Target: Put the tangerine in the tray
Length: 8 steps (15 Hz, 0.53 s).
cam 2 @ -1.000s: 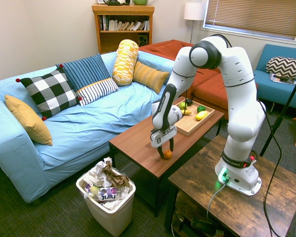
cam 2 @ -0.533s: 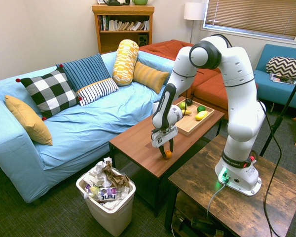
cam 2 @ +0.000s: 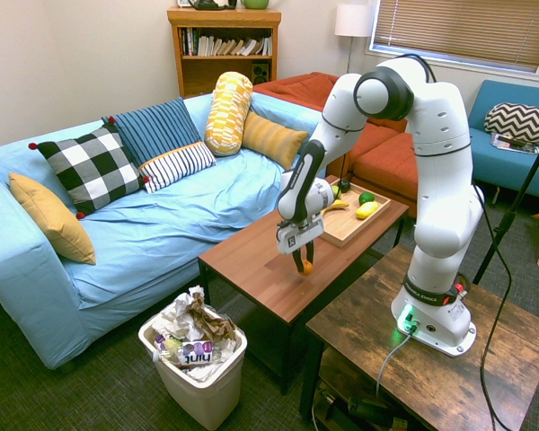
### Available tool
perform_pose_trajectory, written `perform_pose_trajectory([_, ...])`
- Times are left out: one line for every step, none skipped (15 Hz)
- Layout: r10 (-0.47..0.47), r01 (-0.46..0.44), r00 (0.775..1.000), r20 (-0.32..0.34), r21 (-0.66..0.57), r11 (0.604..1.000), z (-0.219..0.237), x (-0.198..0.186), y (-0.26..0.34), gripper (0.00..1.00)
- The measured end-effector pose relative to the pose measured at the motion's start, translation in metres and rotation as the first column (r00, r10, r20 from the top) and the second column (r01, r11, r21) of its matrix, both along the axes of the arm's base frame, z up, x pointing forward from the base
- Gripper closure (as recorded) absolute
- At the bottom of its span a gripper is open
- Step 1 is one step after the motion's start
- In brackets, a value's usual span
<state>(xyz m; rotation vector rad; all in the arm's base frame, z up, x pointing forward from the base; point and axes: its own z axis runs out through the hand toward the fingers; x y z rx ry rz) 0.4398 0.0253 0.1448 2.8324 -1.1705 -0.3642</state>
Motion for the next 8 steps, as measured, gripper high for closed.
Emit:
perform_pose_trajectory([-0.022, 0.022, 0.999, 0.036, -0.011, 1.0, 0.021, 0.009, -0.021, 1.0])
perform_pose_trajectory([-0.055, 0.057, 0.995, 0.079, -0.018, 0.998, 0.04, 0.019, -0.046, 1.0])
perform_pose_trajectory([-0.093, 0.096, 0.989, 0.116, -0.023, 0.995, 0.058, 0.028, -0.077, 1.0])
perform_pose_trajectory([-0.14, 0.146, 0.98, 0.142, -0.028, 0.989, 0.07, 0.036, -0.11, 1.0])
perform_pose_trajectory([-0.187, 0.195, 0.969, 0.16, -0.034, 0.98, 0.08, 0.042, -0.146, 1.0])
perform_pose_trajectory([-0.229, 0.239, 0.958, 0.169, -0.039, 0.97, 0.084, 0.047, -0.18, 1.0])
perform_pose_trajectory([-0.275, 0.285, 0.947, 0.169, -0.043, 0.957, 0.081, 0.051, -0.216, 1.0])
perform_pose_trajectory([-0.316, 0.328, 0.934, 0.165, -0.046, 0.944, 0.072, 0.056, -0.247, 1.0])
